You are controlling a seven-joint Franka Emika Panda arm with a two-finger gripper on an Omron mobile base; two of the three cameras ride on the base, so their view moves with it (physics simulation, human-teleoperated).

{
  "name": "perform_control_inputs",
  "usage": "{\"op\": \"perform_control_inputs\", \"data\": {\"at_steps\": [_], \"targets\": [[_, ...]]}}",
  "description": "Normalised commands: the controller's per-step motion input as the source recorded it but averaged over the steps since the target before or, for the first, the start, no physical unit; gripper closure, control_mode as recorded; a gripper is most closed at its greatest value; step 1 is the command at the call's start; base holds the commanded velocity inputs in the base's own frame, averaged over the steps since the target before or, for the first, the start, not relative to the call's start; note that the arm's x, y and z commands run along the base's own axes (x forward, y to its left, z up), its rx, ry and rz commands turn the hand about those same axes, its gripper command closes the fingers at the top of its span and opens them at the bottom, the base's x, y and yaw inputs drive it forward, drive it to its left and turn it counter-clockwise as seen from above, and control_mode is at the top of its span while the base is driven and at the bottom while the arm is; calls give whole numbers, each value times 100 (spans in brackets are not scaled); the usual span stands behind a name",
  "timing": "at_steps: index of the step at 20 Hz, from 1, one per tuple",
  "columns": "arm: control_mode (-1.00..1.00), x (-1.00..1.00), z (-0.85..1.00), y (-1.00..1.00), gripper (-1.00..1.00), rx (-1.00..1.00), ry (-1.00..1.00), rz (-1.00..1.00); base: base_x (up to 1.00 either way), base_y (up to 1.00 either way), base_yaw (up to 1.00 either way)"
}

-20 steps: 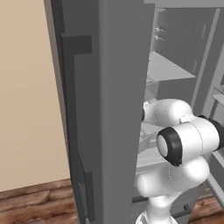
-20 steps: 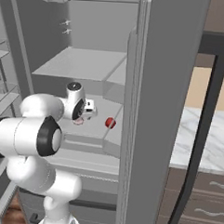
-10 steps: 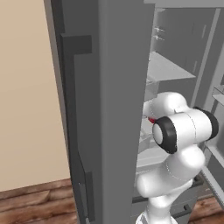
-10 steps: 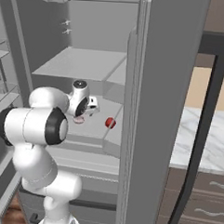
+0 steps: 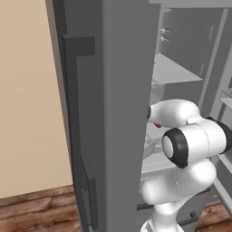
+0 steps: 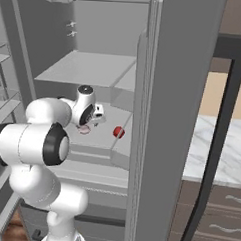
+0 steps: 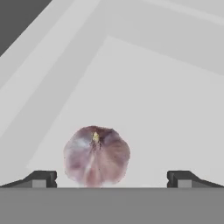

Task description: Retrieve the bottle and the shaker from the cabinet and place them next to the mixing bowl on the counter. Then add garlic from the fridge to the mixing bowl.

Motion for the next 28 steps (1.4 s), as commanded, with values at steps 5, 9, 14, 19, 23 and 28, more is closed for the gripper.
{"op": "perform_control_inputs", "data": {"at_steps": [5,9,14,19,23,28], "targets": [[-100,-13,0,8,-100,0,0,6,0,0,0],[-100,10,0,6,-100,0,0,14,0,0,0],[-100,7,-1,0,-100,0,4,8,0,0,0],[-100,1,-13,0,-100,0,4,1,0,0,0],[-100,20,-12,0,-100,0,0,0,0,0,0],[-100,11,-10,0,-100,0,0,0,0,0,0]]}}
